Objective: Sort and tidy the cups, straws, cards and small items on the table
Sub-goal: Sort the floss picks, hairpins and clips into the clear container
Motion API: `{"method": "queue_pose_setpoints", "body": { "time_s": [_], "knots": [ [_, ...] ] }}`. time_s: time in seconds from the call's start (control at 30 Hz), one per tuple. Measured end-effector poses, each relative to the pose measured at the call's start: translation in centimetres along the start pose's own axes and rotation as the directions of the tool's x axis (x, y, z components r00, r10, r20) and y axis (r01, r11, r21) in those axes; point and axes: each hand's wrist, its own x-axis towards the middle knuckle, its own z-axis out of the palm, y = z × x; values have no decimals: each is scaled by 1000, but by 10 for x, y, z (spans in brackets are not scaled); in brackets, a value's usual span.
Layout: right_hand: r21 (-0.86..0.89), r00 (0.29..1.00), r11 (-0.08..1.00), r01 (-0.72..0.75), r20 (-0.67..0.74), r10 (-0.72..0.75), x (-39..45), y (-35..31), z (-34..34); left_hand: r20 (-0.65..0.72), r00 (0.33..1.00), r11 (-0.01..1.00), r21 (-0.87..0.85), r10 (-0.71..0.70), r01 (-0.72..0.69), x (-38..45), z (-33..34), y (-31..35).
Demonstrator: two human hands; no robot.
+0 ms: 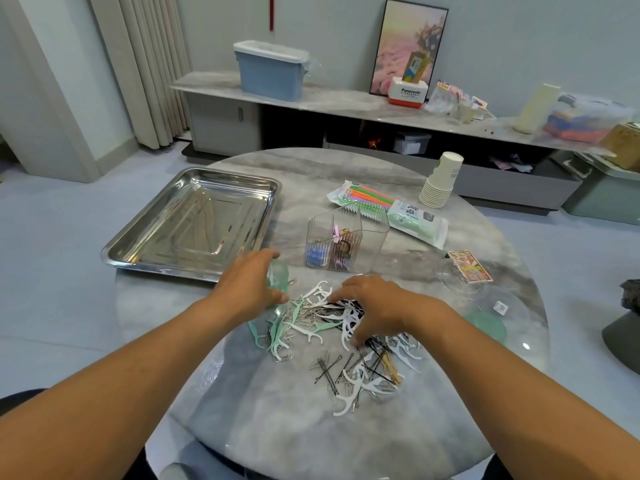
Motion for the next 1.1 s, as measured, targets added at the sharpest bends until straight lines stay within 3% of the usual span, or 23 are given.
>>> {"method": "queue_pose_setpoints", "body": {
  "time_s": [0.13, 0.37, 0.47, 0.57, 0.77, 1.0, 1.1],
  "knots": [
    [-70, 998, 997, 29, -52, -33, 5, 3, 8, -7, 999, 999, -18, 46, -46, 0, -1, 8],
    [-92, 986, 996, 16, -167, -31, 9, 14, 11, -275, 944, 956, -175, 183, -236, -4, -12, 30],
    [-101, 991, 995, 8, -132, -22, 8, 17, 8, -184, 952, 932, -222, 247, -285, -10, -4, 43],
    [-141, 996, 990, 16, -82, -28, 6, 19, 3, -56, 956, 944, -151, 290, -295, -14, 7, 48],
    [-135, 979, 989, 57, -185, -82, 5, 18, 8, 106, 965, 967, -113, 241, -229, -14, 17, 53],
    [-5, 962, 999, 49, -270, -49, 8, 24, 12, 161, 977, 965, -242, 141, -100, -7, 20, 51],
    [149, 965, 989, 13, -261, 27, 2, 29, 7, 157, 983, 951, -307, 93, -41, -1, 21, 50]
  ]
}}
